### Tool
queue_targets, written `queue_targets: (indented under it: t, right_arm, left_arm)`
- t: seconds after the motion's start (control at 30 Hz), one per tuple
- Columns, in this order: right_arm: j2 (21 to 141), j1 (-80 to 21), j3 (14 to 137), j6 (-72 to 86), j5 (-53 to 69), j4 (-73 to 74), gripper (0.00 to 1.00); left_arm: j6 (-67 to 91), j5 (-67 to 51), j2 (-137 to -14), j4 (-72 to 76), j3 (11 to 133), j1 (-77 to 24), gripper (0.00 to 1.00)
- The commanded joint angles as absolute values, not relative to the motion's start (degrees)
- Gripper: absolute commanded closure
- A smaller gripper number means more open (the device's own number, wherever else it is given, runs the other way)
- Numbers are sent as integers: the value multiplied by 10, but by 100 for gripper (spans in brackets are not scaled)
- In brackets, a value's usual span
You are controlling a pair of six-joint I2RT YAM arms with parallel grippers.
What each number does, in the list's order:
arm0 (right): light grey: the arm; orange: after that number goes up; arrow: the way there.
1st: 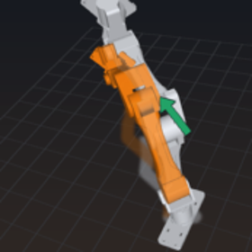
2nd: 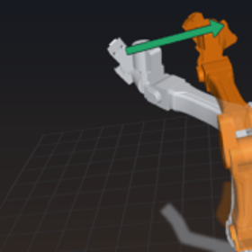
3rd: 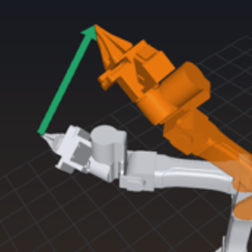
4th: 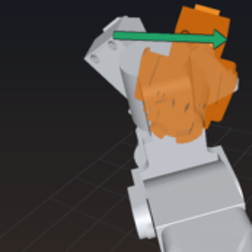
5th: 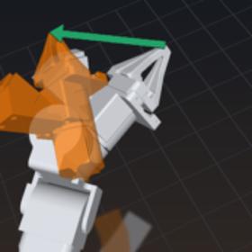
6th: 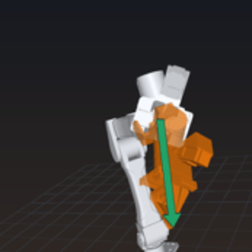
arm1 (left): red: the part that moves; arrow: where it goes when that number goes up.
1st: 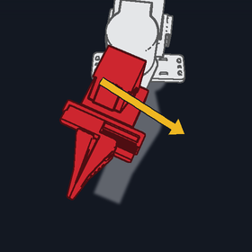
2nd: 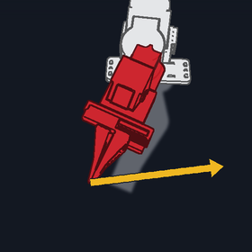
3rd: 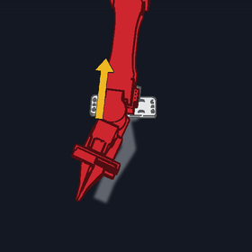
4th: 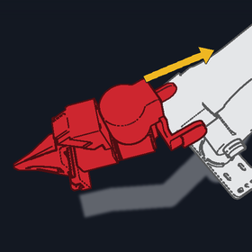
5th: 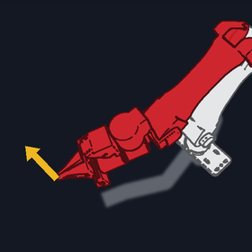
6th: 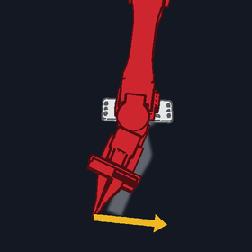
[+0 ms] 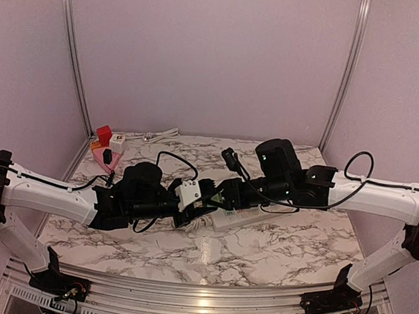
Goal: Insert the plug
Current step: Pass from the left arm to the right
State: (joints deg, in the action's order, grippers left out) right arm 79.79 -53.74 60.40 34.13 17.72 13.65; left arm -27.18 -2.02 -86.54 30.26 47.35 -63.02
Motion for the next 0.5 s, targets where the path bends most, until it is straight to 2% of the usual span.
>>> queue_targets:
  t: [0.0, 0.07, 0.17, 0.33, 0.47]
  right_arm:
    - [800, -534, 627, 344, 197, 125, 60]
    - [799, -534, 627, 343, 195, 125, 67]
    - [794, -532, 625, 342, 191, 126, 68]
    - [791, -523, 627, 342, 194, 138, 57]
    - [785, -512, 620, 345, 195, 138, 56]
  left_arm:
    - [-278, -10, -866, 333, 474, -634, 100]
    - [-278, -9, -866, 334, 473, -634, 100]
    - [-279, -8, -868, 335, 472, -635, 100]
    - [-279, -8, -868, 335, 469, -635, 100]
    - [-278, -8, -870, 336, 469, -635, 100]
